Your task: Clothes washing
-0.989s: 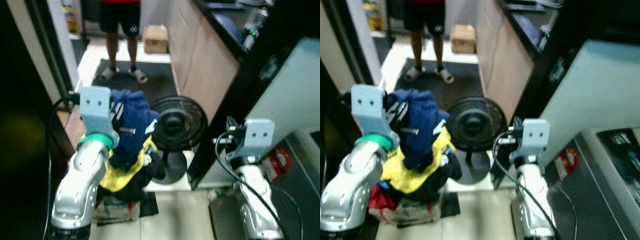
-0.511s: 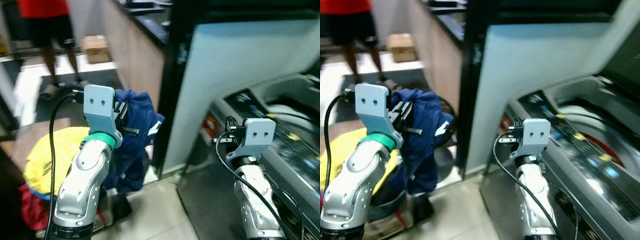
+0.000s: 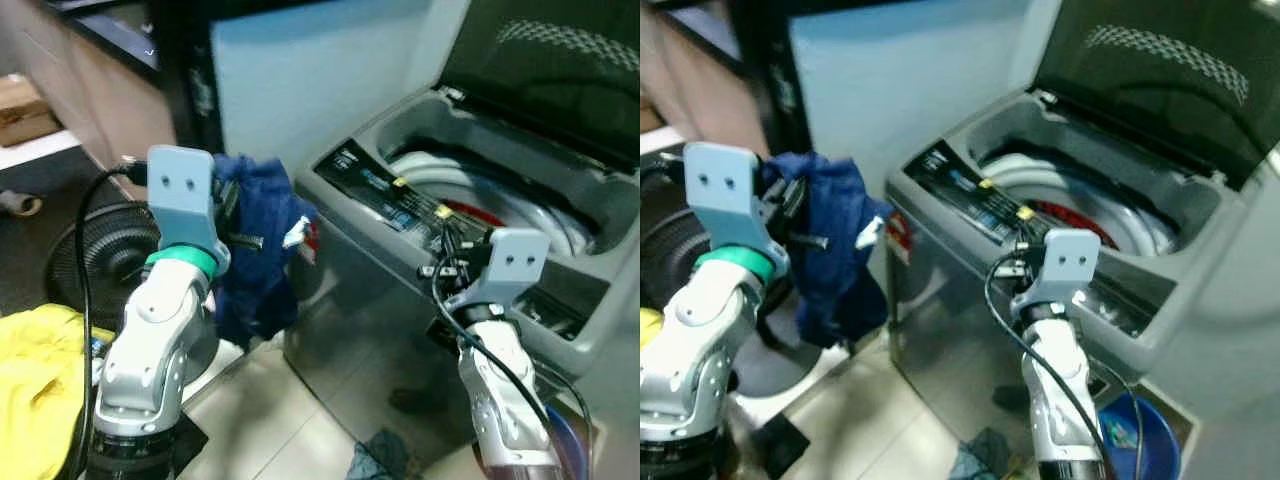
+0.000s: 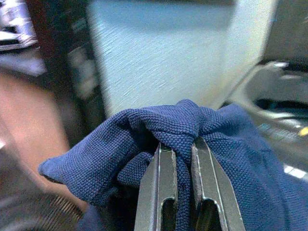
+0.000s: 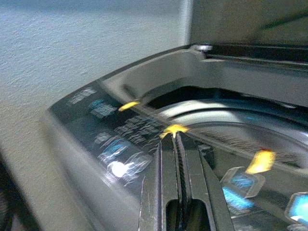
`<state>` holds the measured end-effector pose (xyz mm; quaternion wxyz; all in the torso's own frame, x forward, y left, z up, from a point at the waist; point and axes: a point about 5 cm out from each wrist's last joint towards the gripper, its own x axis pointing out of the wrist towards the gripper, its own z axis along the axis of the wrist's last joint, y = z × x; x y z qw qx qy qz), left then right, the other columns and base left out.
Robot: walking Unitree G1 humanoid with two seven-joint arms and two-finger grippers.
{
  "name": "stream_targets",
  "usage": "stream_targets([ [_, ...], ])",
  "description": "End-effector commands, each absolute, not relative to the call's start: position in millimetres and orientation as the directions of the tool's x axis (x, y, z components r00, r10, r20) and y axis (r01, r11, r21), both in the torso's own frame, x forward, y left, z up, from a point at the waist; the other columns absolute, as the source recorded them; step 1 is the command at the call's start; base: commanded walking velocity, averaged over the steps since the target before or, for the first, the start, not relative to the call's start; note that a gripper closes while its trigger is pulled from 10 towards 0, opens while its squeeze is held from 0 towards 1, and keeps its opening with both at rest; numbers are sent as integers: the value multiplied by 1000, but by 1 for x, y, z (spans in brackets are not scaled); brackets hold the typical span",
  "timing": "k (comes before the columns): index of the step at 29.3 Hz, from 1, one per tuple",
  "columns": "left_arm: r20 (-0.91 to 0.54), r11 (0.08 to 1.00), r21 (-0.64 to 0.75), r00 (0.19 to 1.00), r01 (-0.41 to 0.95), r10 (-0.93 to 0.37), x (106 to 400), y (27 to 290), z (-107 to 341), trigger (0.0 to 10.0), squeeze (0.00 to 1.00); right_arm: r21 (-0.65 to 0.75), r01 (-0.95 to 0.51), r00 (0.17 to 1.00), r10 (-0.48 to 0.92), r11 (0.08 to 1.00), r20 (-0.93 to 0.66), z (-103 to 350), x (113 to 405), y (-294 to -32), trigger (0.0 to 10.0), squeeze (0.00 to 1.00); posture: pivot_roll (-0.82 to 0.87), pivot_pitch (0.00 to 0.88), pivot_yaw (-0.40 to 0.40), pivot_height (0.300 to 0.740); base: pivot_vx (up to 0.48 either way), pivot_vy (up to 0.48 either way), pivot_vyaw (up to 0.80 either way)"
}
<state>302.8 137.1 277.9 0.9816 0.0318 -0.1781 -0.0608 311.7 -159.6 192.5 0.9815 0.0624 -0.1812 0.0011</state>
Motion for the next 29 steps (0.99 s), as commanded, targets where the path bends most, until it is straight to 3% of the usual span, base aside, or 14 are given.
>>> stream_targets([
  [1,390,991,82,911,108,-132,301,138,285,10000,0,141,-31,925,-26,989,380,199,310,-160,10000,0,89,14,16,740,0,0,-800],
  [4,422,991,91,898,100,-129,301,141,295,10000,0,175,-42,917,-32,984,397,205,311,-159,10000,0,89,14,16,740,0,0,-800],
  [8,483,992,107,868,67,-111,302,146,311,10000,0,394,-52,916,-114,918,385,211,316,-167,10000,0,94,10,18,740,0,0,-800],
  [10,491,991,117,864,61,-111,303,146,313,10000,0,398,-63,912,-109,915,396,213,316,-168,10000,0,94,10,18,740,0,0,-800],
  [16,497,991,125,861,51,-107,303,146,313,10000,0,351,-125,897,-45,928,440,220,313,-159,10000,0,95,10,19,740,0,0,-713],
  [22,501,992,121,861,33,-90,307,146,313,10000,0,213,-271,838,121,939,531,241,305,-129,10000,0,95,10,19,740,461,0,0],
  [29,504,992,118,858,41,-95,308,144,312,10000,0,159,-309,817,175,938,549,250,304,-123,10000,0,93,9,13,740,465,0,0],
])
